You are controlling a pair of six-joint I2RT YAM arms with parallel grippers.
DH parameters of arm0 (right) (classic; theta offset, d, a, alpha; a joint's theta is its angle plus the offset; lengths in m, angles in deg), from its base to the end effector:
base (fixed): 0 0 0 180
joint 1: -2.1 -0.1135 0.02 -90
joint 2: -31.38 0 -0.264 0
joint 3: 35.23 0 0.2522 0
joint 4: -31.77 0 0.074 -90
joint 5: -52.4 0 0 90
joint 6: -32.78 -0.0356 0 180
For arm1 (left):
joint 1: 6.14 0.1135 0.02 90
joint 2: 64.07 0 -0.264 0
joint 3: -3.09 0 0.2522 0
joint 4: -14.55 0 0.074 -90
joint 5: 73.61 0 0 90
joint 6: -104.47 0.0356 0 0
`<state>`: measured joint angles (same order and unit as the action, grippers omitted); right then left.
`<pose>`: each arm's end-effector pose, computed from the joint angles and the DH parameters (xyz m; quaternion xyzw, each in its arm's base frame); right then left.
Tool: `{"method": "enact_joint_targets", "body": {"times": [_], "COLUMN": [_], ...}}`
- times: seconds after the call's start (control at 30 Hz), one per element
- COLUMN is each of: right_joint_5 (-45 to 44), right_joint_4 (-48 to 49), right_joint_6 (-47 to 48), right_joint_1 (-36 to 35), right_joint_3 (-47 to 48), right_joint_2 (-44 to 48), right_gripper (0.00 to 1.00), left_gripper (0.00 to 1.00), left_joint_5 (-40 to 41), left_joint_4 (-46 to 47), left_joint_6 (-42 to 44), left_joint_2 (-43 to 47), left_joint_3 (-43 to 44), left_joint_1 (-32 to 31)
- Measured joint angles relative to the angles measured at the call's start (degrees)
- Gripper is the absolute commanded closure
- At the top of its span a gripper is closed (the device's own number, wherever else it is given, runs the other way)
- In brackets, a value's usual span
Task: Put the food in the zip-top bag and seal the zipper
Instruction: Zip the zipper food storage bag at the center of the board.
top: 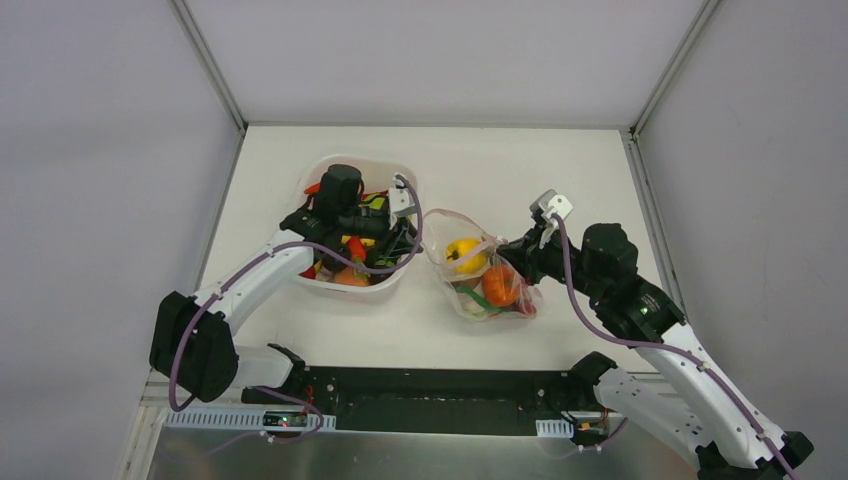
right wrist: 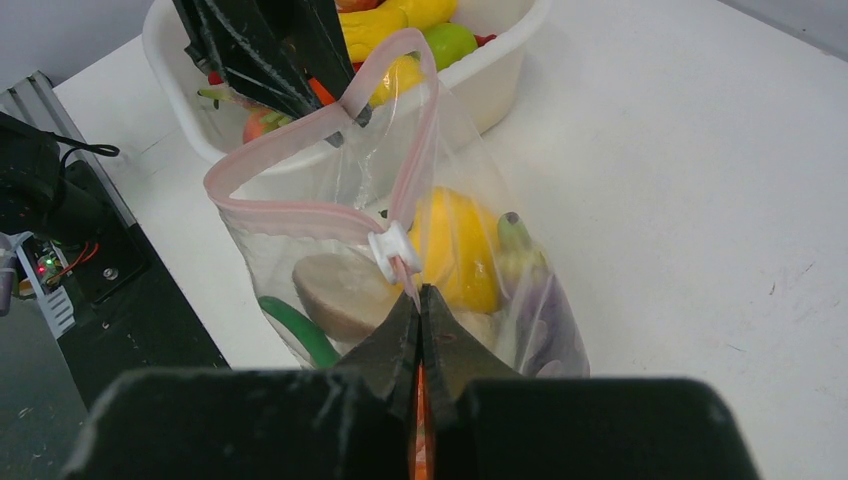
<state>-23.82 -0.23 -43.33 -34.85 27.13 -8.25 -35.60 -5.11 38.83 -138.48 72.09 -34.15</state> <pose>0.1199 0.1008 0.3618 -0.3949 0.6498 0.2181 0.6117 0.2402 -0.1596 0.3034 0.5458 0.5767 -0.3850 0.4705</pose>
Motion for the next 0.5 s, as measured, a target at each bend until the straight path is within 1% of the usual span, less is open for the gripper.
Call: {"method": "enact_joint_targets", "body": {"times": [0.1, 0.13, 0.33, 0.5], "right_joint_5": [0.2, 0.2, -0.7, -2.4], "right_joint_4": [0.0, 0.1, 1.1, 1.4], "right_joint_6": [-0.1, -0.2, -0.3, -0.4], "right_joint_1": [0.0, 0.0, 0.4, 1.1], "right_joint_3": [0.0, 0.0, 0.0, 0.0], "right_joint_2": [0.0, 0.0, 0.0, 0.3], "right_gripper": [1.00, 1.00, 1.00, 1.00], "left_gripper": [0.99, 1.00, 1.00, 1.00], "left_joint_5": [-0.3, -0.3, 0.4, 3.3], "left_joint_4": [-0.3, -0.7, -5.4, -13.4], "left_joint_6": [-0.9, -0.9, 1.6, 6.4], "left_joint_2": [-1.4, -1.8, -1.3, 3.2], "left_joint_3": [0.8, 1.0, 1.4, 1.4], "left_joint_1": [0.0, 0.0, 0.0, 0.0]}}
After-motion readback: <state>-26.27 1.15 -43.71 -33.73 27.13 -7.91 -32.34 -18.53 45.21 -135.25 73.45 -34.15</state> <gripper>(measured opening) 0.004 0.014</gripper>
